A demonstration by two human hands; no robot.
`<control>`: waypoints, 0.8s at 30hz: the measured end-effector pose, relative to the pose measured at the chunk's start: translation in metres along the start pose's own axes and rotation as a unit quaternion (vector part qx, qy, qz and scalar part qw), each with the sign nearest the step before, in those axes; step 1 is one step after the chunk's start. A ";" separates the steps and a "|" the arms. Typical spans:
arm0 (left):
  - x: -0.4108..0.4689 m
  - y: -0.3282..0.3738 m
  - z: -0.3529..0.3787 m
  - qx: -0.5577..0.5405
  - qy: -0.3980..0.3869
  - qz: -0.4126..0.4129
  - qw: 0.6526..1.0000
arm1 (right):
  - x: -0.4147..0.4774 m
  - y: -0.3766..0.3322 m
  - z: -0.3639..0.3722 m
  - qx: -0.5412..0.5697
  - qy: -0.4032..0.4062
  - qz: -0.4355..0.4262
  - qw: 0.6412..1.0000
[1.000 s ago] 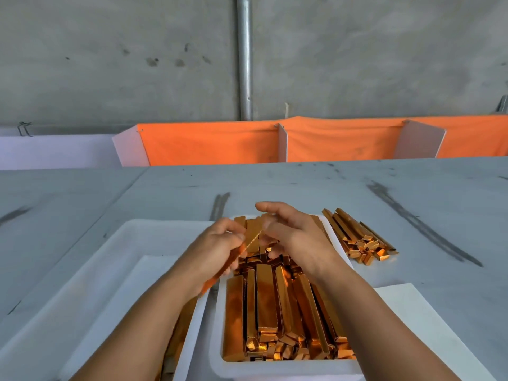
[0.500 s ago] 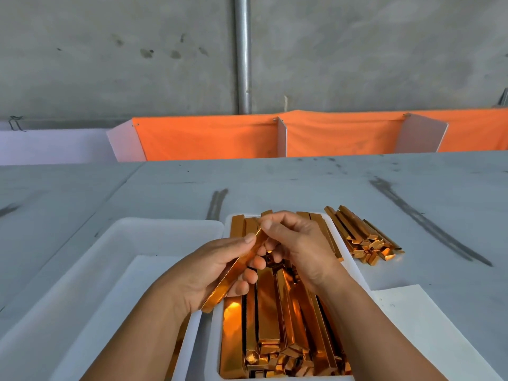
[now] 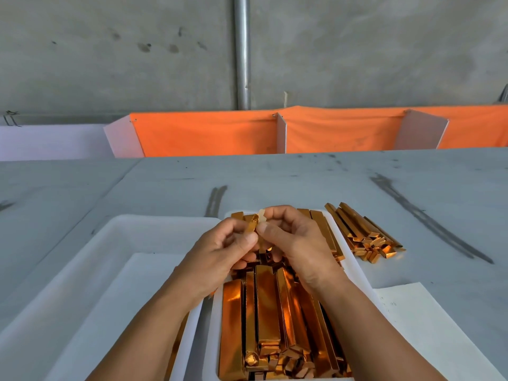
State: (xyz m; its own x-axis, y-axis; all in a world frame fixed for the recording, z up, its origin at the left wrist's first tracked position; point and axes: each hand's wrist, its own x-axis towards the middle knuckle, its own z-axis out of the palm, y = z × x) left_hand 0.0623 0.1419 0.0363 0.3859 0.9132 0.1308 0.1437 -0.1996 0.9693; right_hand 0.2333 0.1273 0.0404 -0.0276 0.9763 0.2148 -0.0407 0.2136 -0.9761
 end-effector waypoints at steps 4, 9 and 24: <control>-0.001 0.001 0.002 -0.004 -0.009 -0.001 1.000 | 0.000 -0.001 -0.002 0.017 0.018 -0.014 1.000; -0.005 0.006 -0.002 -0.041 -0.064 -0.043 0.996 | 0.000 -0.003 -0.004 0.036 0.017 0.001 0.999; -0.006 -0.005 0.007 0.381 0.121 0.075 0.914 | 0.001 0.002 0.001 -0.086 0.164 0.033 0.982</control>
State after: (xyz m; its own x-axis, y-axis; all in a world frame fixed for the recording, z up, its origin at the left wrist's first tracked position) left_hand 0.0658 0.1345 0.0292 0.2536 0.8885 0.3825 0.7333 -0.4345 0.5230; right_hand 0.2321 0.1286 0.0384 0.2990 0.9414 0.1563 0.1198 0.1254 -0.9848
